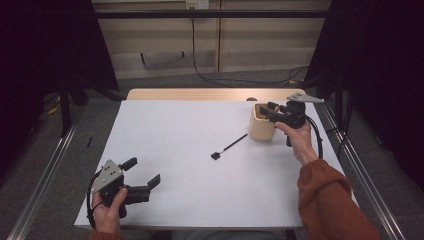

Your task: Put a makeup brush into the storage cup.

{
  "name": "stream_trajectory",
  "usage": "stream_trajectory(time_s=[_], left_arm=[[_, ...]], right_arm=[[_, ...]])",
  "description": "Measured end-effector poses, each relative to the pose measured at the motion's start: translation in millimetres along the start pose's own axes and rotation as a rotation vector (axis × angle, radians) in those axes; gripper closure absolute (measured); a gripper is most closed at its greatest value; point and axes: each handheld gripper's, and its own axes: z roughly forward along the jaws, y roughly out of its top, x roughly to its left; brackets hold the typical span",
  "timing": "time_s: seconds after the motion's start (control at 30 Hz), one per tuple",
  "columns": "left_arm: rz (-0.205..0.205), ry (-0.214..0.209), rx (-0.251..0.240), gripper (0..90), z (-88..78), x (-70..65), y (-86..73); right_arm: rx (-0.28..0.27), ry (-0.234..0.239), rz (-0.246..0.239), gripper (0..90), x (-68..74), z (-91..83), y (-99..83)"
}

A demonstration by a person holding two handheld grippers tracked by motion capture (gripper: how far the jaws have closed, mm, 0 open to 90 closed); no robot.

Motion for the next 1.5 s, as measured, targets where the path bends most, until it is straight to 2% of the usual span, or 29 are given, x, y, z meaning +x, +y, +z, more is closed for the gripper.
stream_trajectory(time_s=[0.1, 0.2, 0.3, 0.4, 0.6, 0.83, 1.23, 1.5], left_arm=[[-0.001, -0.002, -0.002, 1.3, 0.0, 0.4, -0.1], [0.0, 0.0, -0.003, 1.3, 0.0, 0.1, -0.1], [0.001, 0.001, 0.0, 1.3, 0.1, -0.1, 0.1], [0.002, 0.008, -0.002, 1.4, -0.6, 0.9, 0.2], [0.0, 0.002, -0.003, 1.3, -0.2, 0.4, 0.1], [0.001, 0.005, -0.004, 1.4, -0.2, 0.6, 0.4], [0.003, 0.006, -0.005, 1.4, 0.0, 0.5, 0.6], [0.005, 0.012, -0.009, 1.3, -1.0, 0.9, 1.0]], right_arm=[[-0.011, -0.003, -0.002, 31.3, 0.0, -2.2, 0.1], [-0.023, -0.01, -0.002, 21.3, -1.3, -4.7, 0.1], [-0.028, -0.027, -0.01, 11.6, -1.2, -7.1, 0.3], [-0.042, -0.038, -0.006, 7.0, -1.9, -10.3, 1.1], [-0.031, -0.033, -0.024, 4.2, -2.6, -15.4, -1.1], [-0.043, -0.046, -0.017, 3.3, -3.9, -27.2, -1.2], [-0.047, -0.042, -0.002, 1.3, -3.1, -48.5, -10.6], [-0.07, -0.024, -0.013, 0.6, 5.5, -66.3, -12.5]])
